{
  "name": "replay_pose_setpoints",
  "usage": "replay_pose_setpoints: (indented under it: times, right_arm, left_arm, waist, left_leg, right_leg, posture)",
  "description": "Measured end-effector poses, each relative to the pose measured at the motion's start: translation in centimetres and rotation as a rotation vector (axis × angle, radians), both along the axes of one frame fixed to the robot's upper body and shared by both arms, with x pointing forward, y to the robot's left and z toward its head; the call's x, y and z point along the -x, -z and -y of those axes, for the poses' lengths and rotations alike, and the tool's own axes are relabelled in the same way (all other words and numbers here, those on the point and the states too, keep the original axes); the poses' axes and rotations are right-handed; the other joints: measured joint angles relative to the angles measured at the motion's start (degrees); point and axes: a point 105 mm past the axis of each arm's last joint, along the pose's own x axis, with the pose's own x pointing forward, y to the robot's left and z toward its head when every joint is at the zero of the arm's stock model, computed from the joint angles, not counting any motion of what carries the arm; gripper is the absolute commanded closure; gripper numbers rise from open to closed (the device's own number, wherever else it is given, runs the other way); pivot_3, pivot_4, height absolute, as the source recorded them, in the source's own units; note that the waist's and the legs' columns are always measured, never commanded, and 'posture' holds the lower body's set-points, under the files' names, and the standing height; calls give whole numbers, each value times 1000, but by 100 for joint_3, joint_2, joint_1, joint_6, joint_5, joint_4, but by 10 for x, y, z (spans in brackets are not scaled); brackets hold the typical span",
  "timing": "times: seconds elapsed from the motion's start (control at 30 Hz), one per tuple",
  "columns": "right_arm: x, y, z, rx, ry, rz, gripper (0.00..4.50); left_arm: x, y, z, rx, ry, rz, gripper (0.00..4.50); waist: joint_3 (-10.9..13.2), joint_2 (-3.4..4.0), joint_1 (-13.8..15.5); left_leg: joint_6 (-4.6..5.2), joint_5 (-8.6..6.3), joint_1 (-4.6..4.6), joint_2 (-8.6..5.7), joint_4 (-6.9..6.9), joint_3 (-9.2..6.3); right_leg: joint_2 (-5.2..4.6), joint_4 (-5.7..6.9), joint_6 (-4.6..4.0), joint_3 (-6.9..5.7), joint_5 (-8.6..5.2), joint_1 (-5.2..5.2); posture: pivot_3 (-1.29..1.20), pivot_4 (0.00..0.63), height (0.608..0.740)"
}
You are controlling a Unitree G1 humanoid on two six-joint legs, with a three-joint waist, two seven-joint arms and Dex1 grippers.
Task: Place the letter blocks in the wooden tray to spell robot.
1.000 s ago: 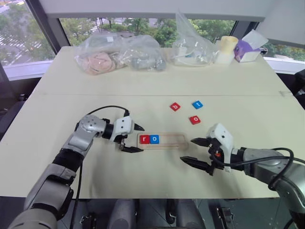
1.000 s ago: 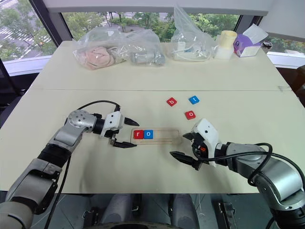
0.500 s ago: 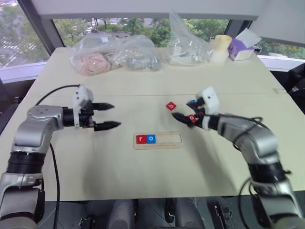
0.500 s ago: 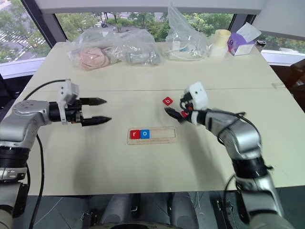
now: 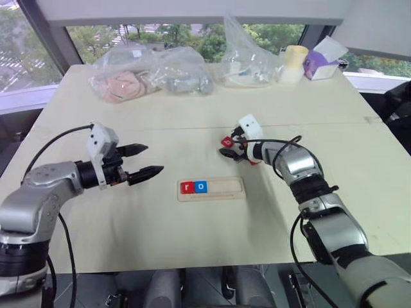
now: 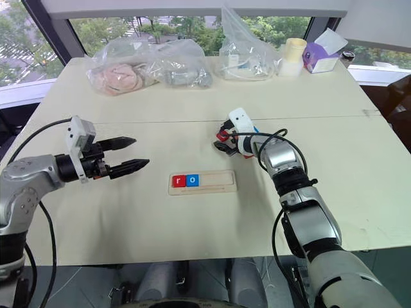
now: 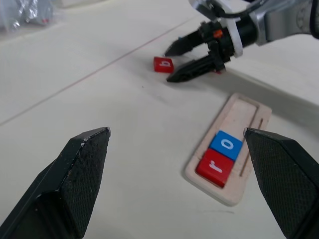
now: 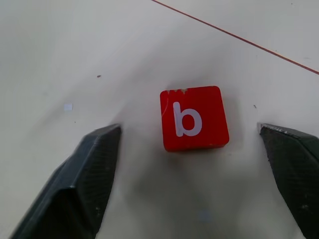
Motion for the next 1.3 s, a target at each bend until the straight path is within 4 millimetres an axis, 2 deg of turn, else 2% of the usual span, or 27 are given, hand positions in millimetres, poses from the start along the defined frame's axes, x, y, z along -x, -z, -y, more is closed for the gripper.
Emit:
replay_pose_setpoints:
  times: [0.1,0.13,0.27,0.37,0.43,0.53,0.57,0.63,0.73,0.9,1.0,1.13,1.2,1.23,1.27,1.3]
  right_arm:
    - [-1,1,-2,-7,4,3,2960]
    - [-2,1,-3,-9,3,4,3345]
    - [-3,1,-4,-9,19,12,3345]
    - [0,-6,5,-32,71,61,3345]
    - [3,-22,18,-56,136,131,3345]
    - [17,-57,49,-86,273,238,3345]
    - [30,-67,64,-90,335,260,3345]
    - [54,-69,85,-94,447,241,3345]
    - [94,-46,101,-114,617,91,3345]
    - [142,-8,91,-176,769,-111,3345]
    - [156,9,81,-170,786,-175,3345]
    - [158,12,73,-190,803,-189,3345]
    - [157,12,71,-198,803,-192,2327]
    - [157,12,70,-203,800,-194,2003]
    - [157,12,68,-205,792,-196,1426]
    - [157,12,66,-203,786,-196,1032]
  left_arm:
    - [-1,0,-1,-3,-10,4,0]
    - [-1,0,-1,-3,-12,5,0]
    - [-2,-1,3,-6,-3,23,0]
    - [-3,-2,9,-9,22,31,0]
    - [-3,-1,12,-12,39,31,0]
    - [-3,-3,19,-15,73,39,0]
    - [-3,-3,24,-17,95,39,0]
    - [-3,-1,31,-22,124,33,0]
    - [-2,2,43,-44,176,35,0]
    - [3,0,57,-53,267,57,0]
    - [11,6,65,-93,346,44,0]
    - [18,18,72,-153,423,32,0]
    - [18,20,74,-166,431,34,0]
    - [17,20,75,-165,435,36,0]
    - [17,21,77,-161,438,38,0]
    - [17,22,78,-159,440,38,0]
  waist:
    - [0,0,-7]
    - [0,0,-12]
    - [0,0,-22]
    - [1,2,16]
    - [1,3,38]
    - [1,3,56]
    - [0,2,73]
    - [-1,1,123]
    - [-1,1,132]
    - [-1,5,123]
    - [-1,9,109]
    - [-1,10,94]
    - [-1,10,93]
    - [-1,10,97]
    - [-1,10,99]
    - [-1,10,96]
  left_leg:
    - [-3,1,10,6,-1,0]
    - [-3,2,13,9,-1,1]
    - [-4,2,21,16,-3,7]
    - [-6,3,20,17,-5,9]
    - [-8,3,14,16,-6,13]
    - [-8,3,6,15,-6,15]
    - [-9,3,6,15,-7,14]
    - [-9,2,6,16,-10,16]
    - [-10,2,8,21,-10,17]
    - [-11,2,14,32,-9,2]
    - [-12,1,14,33,-10,1]
    - [-13,1,12,33,-12,-6]
    - [-13,1,10,34,-17,-7]
    - [-13,1,9,34,-19,-7]
    - [-13,1,8,33,-21,-7]
    - [-13,1,6,33,-22,-7]
  right_leg:
    - [6,11,-9,2,-5,0]
    - [8,14,-10,3,-5,0]
    - [16,16,-15,9,-3,1]
    - [15,15,-16,10,-3,0]
    - [11,13,-15,11,-4,-4]
    - [7,8,-14,11,-4,-8]
    - [7,8,-13,11,-5,-7]
    - [8,8,-15,11,-7,-10]
    - [14,12,-36,11,-14,-16]
    - [29,8,-49,11,-24,-17]
    - [27,5,-52,14,-26,-18]
    - [26,-3,-52,17,-26,-21]
    - [26,-8,-52,17,-26,-22]
    - [27,-10,-51,17,-26,-22]
    - [27,-13,-51,16,-26,-23]
    - [27,-16,-51,17,-26,-23]
  posture:
    - [0,150,740]
    - [0,150,740]
    - [0,150,740]
    - [0,150,740]
    - [0,150,740]
    - [0,150,740]
    - [0,150,740]
    - [0,150,740]
    - [0,150,740]
    - [0,150,740]
    - [0,150,740]
    - [0,150,740]
    - [0,150,740]
    - [0,150,740]
    - [0,150,740]
    - [0,150,740]
